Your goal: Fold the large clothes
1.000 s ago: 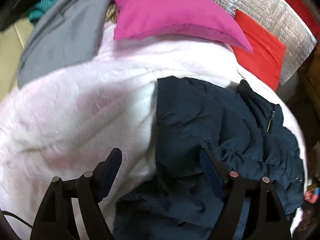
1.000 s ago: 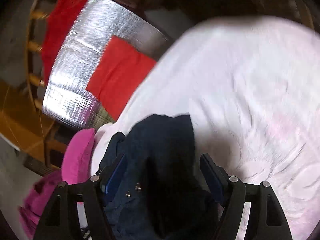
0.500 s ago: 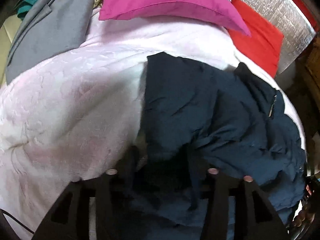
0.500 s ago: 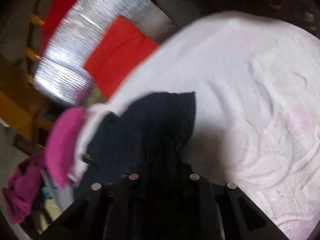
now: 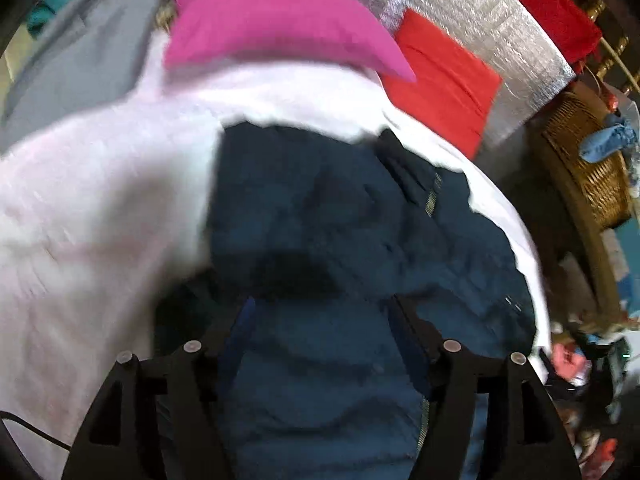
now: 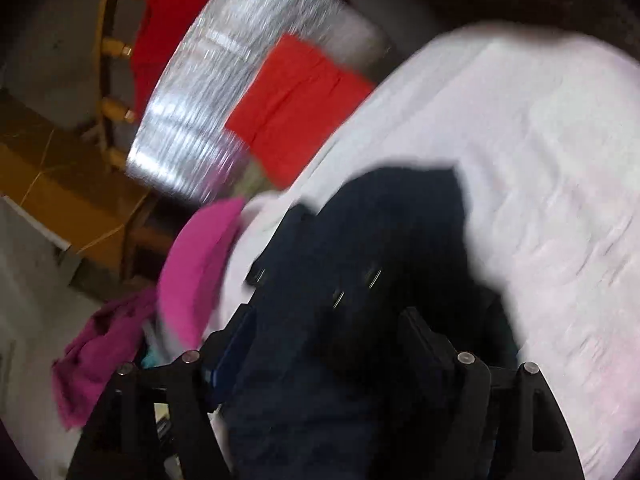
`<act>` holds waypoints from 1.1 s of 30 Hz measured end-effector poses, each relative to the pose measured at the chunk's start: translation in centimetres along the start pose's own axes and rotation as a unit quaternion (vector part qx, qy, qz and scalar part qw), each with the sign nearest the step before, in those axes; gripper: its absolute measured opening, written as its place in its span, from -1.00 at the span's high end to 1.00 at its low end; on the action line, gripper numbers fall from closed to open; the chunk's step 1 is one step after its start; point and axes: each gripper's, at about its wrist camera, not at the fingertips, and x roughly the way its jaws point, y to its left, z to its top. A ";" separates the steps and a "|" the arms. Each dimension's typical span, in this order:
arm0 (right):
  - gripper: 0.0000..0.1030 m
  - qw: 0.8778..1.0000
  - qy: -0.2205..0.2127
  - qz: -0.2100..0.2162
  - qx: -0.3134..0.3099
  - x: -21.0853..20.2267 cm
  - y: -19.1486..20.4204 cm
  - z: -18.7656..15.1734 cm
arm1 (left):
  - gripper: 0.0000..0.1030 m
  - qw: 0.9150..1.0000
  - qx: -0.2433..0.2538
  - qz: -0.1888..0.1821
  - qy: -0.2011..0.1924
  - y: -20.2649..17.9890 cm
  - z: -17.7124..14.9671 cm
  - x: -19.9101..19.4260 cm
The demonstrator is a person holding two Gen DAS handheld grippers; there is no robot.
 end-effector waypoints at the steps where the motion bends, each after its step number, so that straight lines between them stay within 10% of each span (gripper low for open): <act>1: -0.50 1.000 0.023 0.011 0.011 0.8 0.0 -0.7 | -0.36 1.000 -0.011 -0.008 0.017 0.1 -0.6 0.5; 8: -0.50 0.991 0.099 0.018 0.093 6.2 -0.9 -5.3 | -0.50 0.991 -0.093 -0.056 0.076 1.9 -2.0 3.2; 17: -0.48 0.991 0.011 0.018 0.136 8.4 -2.6 -4.6 | -0.52 0.976 -0.186 -0.106 0.036 5.4 0.2 3.5; 20: -0.09 0.991 -0.002 0.008 0.137 8.7 -3.0 -4.3 | -0.48 0.970 -0.209 -0.122 0.015 6.7 1.2 3.1; 22: 0.38 0.992 0.001 -0.006 0.126 9.2 -3.2 -4.2 | -0.25 0.970 -0.213 -0.119 0.003 7.0 1.4 3.2; 24: 0.50 0.992 -0.004 -0.004 0.123 9.1 -3.3 -4.1 | 0.49 0.972 -0.211 -0.102 0.001 7.1 1.4 3.3; 33: 0.69 0.999 -0.028 0.005 0.046 6.2 0.6 -4.1 | 0.81 0.981 -0.174 -0.075 -0.036 6.0 0.2 0.9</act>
